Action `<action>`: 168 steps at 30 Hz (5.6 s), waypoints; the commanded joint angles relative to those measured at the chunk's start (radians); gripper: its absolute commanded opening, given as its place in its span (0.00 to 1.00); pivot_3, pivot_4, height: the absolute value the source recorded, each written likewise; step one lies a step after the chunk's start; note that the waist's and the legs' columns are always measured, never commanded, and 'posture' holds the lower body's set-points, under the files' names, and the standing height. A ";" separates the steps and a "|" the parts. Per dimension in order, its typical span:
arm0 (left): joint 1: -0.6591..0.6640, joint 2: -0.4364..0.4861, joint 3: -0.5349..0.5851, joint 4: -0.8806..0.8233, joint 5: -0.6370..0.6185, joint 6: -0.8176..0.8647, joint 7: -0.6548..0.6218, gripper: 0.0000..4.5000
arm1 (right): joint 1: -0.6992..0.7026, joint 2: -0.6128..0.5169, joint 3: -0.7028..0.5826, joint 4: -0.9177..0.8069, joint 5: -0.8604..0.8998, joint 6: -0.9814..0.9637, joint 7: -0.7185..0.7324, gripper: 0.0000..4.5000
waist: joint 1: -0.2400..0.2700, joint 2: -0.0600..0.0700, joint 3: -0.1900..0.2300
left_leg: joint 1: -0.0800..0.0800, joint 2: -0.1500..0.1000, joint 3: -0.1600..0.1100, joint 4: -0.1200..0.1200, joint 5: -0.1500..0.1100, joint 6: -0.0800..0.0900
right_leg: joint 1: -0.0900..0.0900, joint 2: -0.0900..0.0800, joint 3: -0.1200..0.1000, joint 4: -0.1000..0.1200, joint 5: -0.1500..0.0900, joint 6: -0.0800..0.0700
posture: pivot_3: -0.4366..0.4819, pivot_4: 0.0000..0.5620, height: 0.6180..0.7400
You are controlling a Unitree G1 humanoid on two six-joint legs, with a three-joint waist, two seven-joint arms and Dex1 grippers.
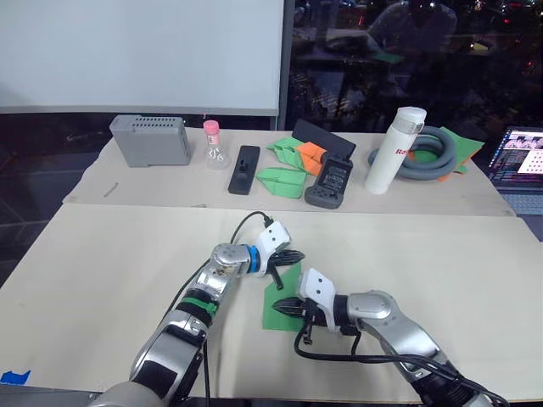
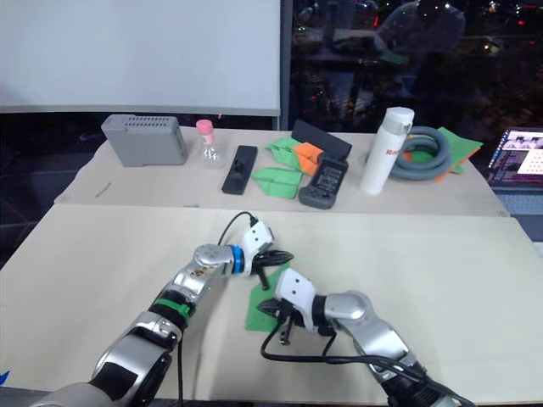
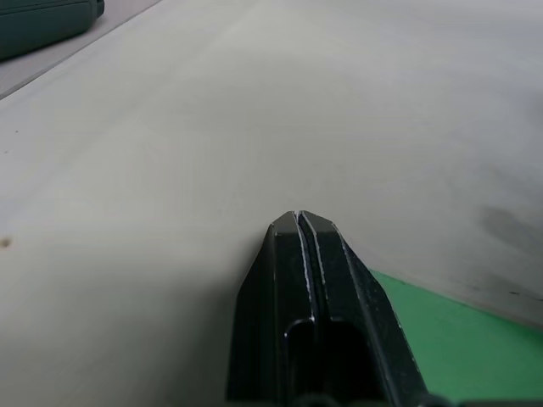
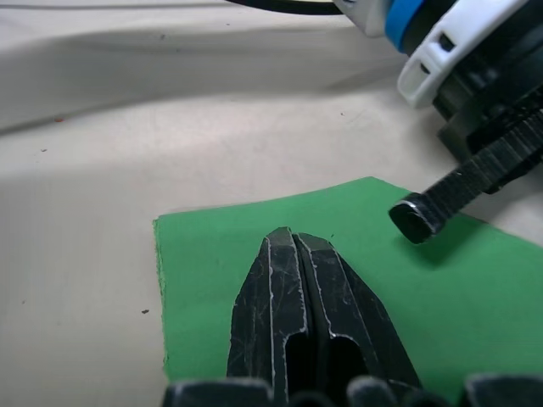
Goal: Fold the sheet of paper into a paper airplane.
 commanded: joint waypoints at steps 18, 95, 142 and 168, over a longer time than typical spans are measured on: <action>0.029 0.041 -0.042 -0.023 0.060 0.024 -0.038 0.00 | 0.010 -0.011 0.029 0.042 -0.030 0.019 0.014 0.01 | -0.007 0.000 0.000 | -0.001 -0.001 0.000 0.000 0.000 0.000 | 0.000 -0.004 -0.001 0.000 0.000 0.000 | 0.48 0.27 1.00; -0.170 0.206 0.140 -0.515 -0.795 1.572 0.361 0.63 | 0.169 -0.465 -0.438 -0.458 0.133 0.189 0.043 0.00 | 0.005 -0.001 0.005 | -0.032 -0.003 0.000 0.019 0.001 -0.001 | -0.031 -0.001 -0.004 0.017 0.001 0.000 | 0.48 0.27 1.00; -0.333 0.176 0.102 -0.146 -0.934 1.572 0.454 0.77 | 0.092 -0.463 -0.376 -0.522 0.141 0.307 -0.027 0.00 | 0.012 -0.001 0.005 | -0.033 -0.010 -0.001 0.022 0.002 0.000 | -0.032 -0.005 -0.003 0.018 0.001 0.000 | 0.48 0.27 1.00; -0.239 -0.277 1.124 -0.228 -1.108 1.572 1.375 0.01 | 0.071 -0.485 -0.385 -0.457 0.131 0.250 0.008 0.00 | 0.017 -0.001 0.005 | -0.033 -0.015 -0.002 0.022 0.005 -0.003 | -0.032 -0.012 0.000 0.019 0.003 0.006 | 0.48 0.27 1.00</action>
